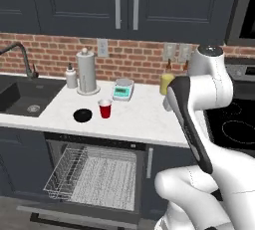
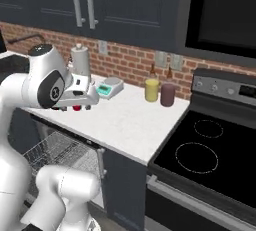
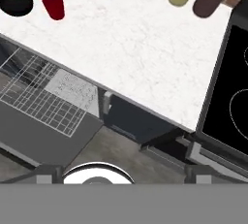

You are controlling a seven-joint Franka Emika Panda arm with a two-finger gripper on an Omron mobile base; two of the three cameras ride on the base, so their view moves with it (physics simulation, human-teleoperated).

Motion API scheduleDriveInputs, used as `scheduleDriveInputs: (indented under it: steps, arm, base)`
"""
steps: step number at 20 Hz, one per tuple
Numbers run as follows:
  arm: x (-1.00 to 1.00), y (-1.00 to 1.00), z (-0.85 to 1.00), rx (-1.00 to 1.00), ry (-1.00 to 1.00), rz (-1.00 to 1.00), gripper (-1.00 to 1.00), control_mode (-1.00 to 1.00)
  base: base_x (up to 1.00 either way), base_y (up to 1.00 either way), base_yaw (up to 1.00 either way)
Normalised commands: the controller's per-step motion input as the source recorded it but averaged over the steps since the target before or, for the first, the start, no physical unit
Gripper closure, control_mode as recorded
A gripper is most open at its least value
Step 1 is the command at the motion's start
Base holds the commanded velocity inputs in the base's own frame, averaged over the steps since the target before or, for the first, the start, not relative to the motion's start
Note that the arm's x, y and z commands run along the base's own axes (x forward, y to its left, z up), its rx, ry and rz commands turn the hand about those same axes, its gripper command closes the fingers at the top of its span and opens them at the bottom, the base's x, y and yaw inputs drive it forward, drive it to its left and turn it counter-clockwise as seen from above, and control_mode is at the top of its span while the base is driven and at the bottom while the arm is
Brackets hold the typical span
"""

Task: Pick up the cup and bowl from the counter, place them in the dishwasher, and close the dishwasher door.

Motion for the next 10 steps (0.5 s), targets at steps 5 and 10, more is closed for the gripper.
scheduleDriveInputs:
  steps: [5,10]
  arm:
    - [0.00,0.00,0.00,0.00,0.00,0.00,-1.00,1.00]
    - [0.00,0.00,0.00,0.00,0.00,0.00,-1.00,1.00]
  base:
    - [-0.40,-0.25,0.60]
    - [0.00,-0.35,0.42]
